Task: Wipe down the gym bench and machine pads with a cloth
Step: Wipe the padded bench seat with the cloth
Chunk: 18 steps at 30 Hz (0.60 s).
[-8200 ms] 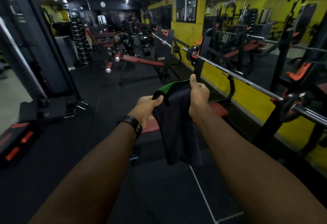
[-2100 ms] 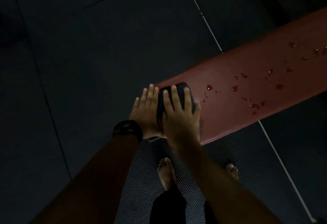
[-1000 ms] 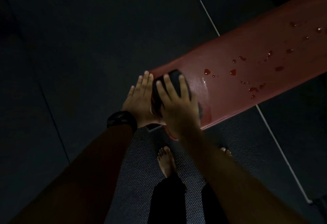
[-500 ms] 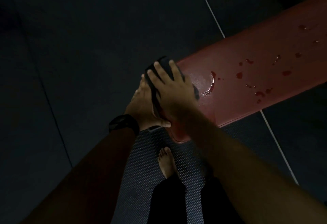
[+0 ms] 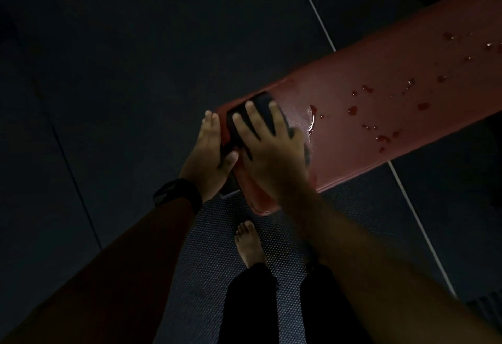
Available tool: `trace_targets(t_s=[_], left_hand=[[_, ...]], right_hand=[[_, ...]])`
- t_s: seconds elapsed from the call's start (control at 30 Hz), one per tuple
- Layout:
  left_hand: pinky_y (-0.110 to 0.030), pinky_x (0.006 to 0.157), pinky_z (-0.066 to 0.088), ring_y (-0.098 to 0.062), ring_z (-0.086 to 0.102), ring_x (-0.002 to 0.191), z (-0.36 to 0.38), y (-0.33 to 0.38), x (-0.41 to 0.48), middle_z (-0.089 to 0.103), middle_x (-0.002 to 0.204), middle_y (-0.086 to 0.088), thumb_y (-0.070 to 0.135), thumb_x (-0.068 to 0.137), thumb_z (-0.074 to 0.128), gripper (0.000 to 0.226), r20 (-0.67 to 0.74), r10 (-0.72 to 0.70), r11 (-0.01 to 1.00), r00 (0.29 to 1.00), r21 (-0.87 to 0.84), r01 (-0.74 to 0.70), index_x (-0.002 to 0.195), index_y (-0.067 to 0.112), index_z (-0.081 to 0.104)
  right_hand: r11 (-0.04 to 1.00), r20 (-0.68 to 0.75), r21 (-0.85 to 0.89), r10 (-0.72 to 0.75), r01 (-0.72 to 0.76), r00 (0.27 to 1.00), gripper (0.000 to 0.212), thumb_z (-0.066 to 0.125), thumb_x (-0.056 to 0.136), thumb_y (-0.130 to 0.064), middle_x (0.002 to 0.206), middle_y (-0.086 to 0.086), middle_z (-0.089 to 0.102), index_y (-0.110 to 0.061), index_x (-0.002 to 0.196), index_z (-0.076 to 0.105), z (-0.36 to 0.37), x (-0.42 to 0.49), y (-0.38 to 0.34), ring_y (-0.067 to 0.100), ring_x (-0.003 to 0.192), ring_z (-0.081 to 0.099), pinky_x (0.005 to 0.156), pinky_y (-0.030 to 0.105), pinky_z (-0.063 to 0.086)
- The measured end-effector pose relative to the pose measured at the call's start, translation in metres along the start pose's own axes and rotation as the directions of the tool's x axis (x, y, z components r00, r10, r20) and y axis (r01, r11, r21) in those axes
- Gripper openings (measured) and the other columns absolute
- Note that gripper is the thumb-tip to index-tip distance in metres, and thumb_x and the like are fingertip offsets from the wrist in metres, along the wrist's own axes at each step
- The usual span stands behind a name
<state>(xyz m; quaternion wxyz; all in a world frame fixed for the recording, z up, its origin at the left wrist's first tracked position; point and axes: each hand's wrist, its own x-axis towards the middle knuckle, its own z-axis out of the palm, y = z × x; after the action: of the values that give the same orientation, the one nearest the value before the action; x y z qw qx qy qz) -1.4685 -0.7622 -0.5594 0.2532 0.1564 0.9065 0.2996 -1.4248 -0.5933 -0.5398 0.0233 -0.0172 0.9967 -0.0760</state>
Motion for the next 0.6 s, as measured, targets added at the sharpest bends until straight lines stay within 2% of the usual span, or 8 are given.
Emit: trace_targets(t_s=[0.03,0.1,0.17,0.23,0.33,0.5,0.57,0.6], left_hand=[[-0.028,0.124,0.006,-0.014,-0.012,0.154,0.002,0.001,-0.001,-0.012,0.169,-0.013,0.080,0.091,0.027,0.107,-0.009,0.004,1.000,1.000,0.015,-0.004,0.160,0.006,-0.008],[-0.043,0.127,0.012,-0.020,-0.008,0.156,0.005,0.001,-0.002,-0.011,0.169,-0.015,0.075,0.095,0.025,0.101,-0.024,0.017,0.998,1.000,0.062,-0.016,0.160,0.005,-0.007],[-0.052,0.126,0.014,-0.023,-0.007,0.156,0.007,0.001,-0.003,-0.011,0.169,-0.015,0.065,0.098,0.028,0.093,-0.044,0.001,0.996,0.999,0.085,0.003,0.160,0.005,-0.006],[-0.051,0.127,0.011,-0.019,-0.011,0.156,0.010,0.006,-0.004,-0.012,0.169,-0.012,0.061,0.099,0.028,0.089,-0.060,-0.013,0.996,0.998,0.083,0.018,0.160,0.007,-0.006],[-0.040,0.127,0.005,-0.014,-0.015,0.153,0.020,0.013,-0.001,-0.015,0.169,-0.011,0.058,0.100,0.025,0.085,-0.110,-0.053,0.999,0.993,0.000,0.053,0.160,0.008,-0.007],[-0.035,0.128,0.003,-0.016,-0.014,0.152,0.027,0.023,-0.001,-0.012,0.168,-0.017,0.050,0.100,0.020,0.080,-0.167,-0.077,0.997,0.983,-0.020,0.075,0.159,0.002,-0.005],[-0.028,0.126,0.000,-0.014,-0.013,0.152,0.029,0.018,0.000,-0.012,0.169,-0.015,0.047,0.103,0.022,0.076,-0.188,-0.083,0.997,0.979,-0.011,0.083,0.160,0.004,-0.004],[-0.027,0.125,0.000,-0.014,-0.012,0.153,0.029,0.018,-0.001,-0.011,0.169,-0.014,0.047,0.103,0.022,0.076,-0.202,-0.073,0.997,0.977,-0.003,0.073,0.160,0.004,-0.002]], right_hand=[[1.000,0.046,-0.004,0.001,-0.001,0.999,0.065,0.048,0.099,-0.046,0.168,0.003,0.023,-0.030,0.159,0.028,-0.005,0.009,0.016,0.038,0.151,0.023,0.097,0.058,0.045],[0.976,0.117,0.002,0.216,-0.218,0.969,0.069,0.045,0.100,-0.045,0.171,-0.003,0.007,-0.035,0.161,0.014,-0.011,0.010,0.042,0.034,0.155,0.010,0.103,0.059,0.039],[0.874,0.051,0.018,0.484,-0.486,0.873,0.072,0.046,0.096,-0.045,0.170,-0.004,0.008,-0.035,0.161,0.016,-0.014,-0.010,0.043,0.035,0.154,0.013,0.097,0.058,0.044],[0.827,-0.020,0.024,0.562,-0.561,0.827,0.072,0.055,0.094,-0.041,0.169,-0.001,0.018,-0.031,0.160,0.026,-0.008,-0.044,0.016,0.038,0.150,0.024,0.089,0.057,0.050],[0.877,-0.021,0.078,0.478,-0.475,0.878,0.070,0.060,0.093,-0.045,0.165,0.004,0.029,-0.026,0.156,0.037,0.006,-0.083,-0.037,0.041,0.146,0.032,0.087,0.058,0.052],[0.995,-0.024,0.017,0.100,-0.100,0.995,0.070,0.055,0.094,-0.055,0.164,0.005,0.033,-0.026,0.155,0.038,0.012,-0.056,-0.026,0.041,0.145,0.034,0.088,0.053,0.049],[0.988,-0.027,-0.004,0.154,-0.155,0.988,0.067,0.053,0.094,-0.053,0.163,0.003,0.034,-0.029,0.155,0.037,0.005,-0.038,0.006,0.039,0.146,0.035,0.088,0.053,0.049],[0.957,-0.019,0.001,0.291,-0.291,0.957,0.067,0.053,0.094,-0.050,0.164,0.002,0.032,-0.031,0.156,0.035,-0.002,-0.035,0.016,0.038,0.147,0.034,0.088,0.054,0.050]])
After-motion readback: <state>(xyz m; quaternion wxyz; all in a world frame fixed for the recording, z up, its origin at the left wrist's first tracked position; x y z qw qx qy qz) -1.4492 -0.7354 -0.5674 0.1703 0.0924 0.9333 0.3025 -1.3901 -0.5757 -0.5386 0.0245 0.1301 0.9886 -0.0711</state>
